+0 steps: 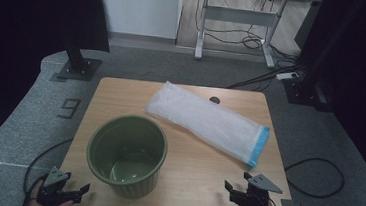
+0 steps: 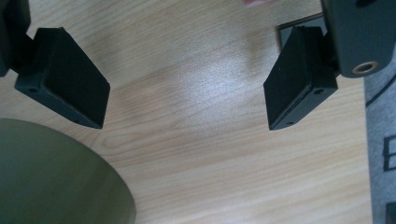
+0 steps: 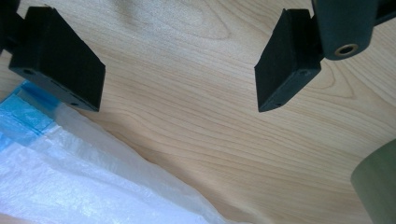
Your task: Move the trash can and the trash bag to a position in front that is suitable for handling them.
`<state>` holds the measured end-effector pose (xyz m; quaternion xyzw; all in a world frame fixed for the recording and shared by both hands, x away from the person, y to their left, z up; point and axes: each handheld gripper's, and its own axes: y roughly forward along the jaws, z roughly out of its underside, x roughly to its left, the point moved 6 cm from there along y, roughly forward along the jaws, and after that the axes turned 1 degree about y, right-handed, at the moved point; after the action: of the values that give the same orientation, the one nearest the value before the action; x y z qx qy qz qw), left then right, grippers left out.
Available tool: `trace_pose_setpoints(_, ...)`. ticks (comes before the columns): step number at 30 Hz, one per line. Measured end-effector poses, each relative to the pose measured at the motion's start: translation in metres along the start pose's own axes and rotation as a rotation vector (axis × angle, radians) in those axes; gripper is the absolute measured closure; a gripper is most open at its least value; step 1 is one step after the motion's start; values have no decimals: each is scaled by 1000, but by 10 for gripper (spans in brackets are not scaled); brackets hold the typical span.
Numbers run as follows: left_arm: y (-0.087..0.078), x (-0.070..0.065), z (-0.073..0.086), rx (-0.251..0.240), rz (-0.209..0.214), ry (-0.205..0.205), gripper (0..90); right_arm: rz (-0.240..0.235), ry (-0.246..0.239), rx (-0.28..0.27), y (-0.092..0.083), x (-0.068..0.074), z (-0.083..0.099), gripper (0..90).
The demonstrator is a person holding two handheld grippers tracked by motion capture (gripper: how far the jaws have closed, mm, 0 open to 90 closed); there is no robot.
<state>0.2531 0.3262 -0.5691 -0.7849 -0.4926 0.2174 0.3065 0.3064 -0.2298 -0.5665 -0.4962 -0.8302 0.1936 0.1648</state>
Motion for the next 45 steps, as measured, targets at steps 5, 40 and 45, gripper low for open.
trace_pose_setpoints(5, -9, -6, -2, -40, 30, 30, 142, 20, 0, 4, -2, -1, 2, 158)
trace_pose_setpoints(40, 9, -88, -45, -73, 275, 329, 135, 55, 89, -27, -18, -21, 5, 164)
trace_pose_setpoints(45, 19, -89, -54, -74, 284, 334, 137, 41, 110, -39, -22, -22, 4, 172)
